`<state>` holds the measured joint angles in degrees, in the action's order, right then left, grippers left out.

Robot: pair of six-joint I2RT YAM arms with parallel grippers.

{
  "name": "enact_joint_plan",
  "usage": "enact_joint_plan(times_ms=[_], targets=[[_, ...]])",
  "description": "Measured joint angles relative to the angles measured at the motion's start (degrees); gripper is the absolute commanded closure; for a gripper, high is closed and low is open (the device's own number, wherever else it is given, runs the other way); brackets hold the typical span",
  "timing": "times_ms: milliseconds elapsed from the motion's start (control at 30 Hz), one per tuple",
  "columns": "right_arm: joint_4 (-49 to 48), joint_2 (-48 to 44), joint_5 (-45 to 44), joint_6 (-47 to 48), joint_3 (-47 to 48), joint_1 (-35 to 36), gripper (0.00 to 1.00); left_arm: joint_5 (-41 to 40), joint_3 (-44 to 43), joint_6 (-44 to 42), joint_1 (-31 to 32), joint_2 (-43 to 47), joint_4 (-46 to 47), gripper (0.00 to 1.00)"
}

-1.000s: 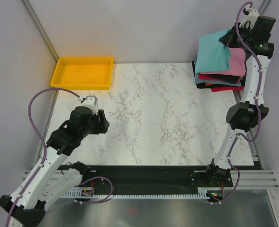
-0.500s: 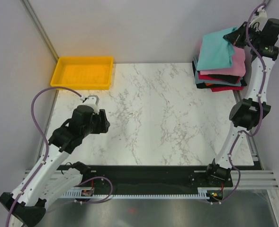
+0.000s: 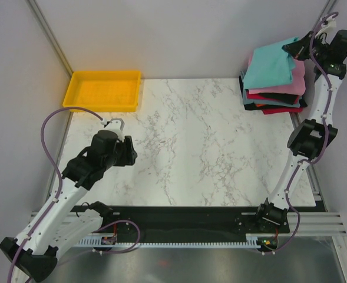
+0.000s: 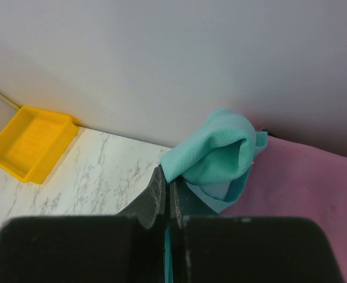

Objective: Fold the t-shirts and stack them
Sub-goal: Neatly place the folded tshirt to the corner

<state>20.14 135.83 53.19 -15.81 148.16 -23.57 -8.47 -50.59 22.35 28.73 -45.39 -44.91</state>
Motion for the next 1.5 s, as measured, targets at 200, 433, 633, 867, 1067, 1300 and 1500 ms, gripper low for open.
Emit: enact_joint_plan(times_ms=[200, 433, 633, 867, 1067, 1300, 1500], targets=[[-3.3, 0.9, -1.6, 0.2, 0.1, -3.0, 1.00, 0.0, 0.0, 0.0, 0.0, -0.7, 0.0, 0.39], [-8.1, 8.0, -2.6, 0.0, 2.3, -4.8, 1.00, -0.4, 0.0, 0.0, 0.0, -1.0, 0.0, 0.39], [-10.1, 13.8, -7.6, 1.4, 2.2, -4.8, 0.90, -0.5, 0.0, 0.0, 0.0, -1.8, 0.0, 0.39], [-11.8, 12.3, -29.2, 8.3, -3.0, -4.2, 0.80, -0.5, 0.0, 0.0, 0.0, -2.1, 0.0, 0.39], [-15.5, 8.3, -49.1, 12.5, -10.0, -2.7, 0.41, -0.5, 0.0, 0.0, 0.0, -1.1, 0.0, 0.39], [-22.8, 4.9, -51.0, 12.4, -17.5, -1.3, 0.16, -0.6, 0.0, 0.0, 0.0, 0.9, 0.0, 0.39], [-19.5, 3.8, -58.7, 11.0, -17.3, -0.1, 0.07, -0.5, 0.1, 0.0, 0.0, 2.6, 0.0, 0.38]])
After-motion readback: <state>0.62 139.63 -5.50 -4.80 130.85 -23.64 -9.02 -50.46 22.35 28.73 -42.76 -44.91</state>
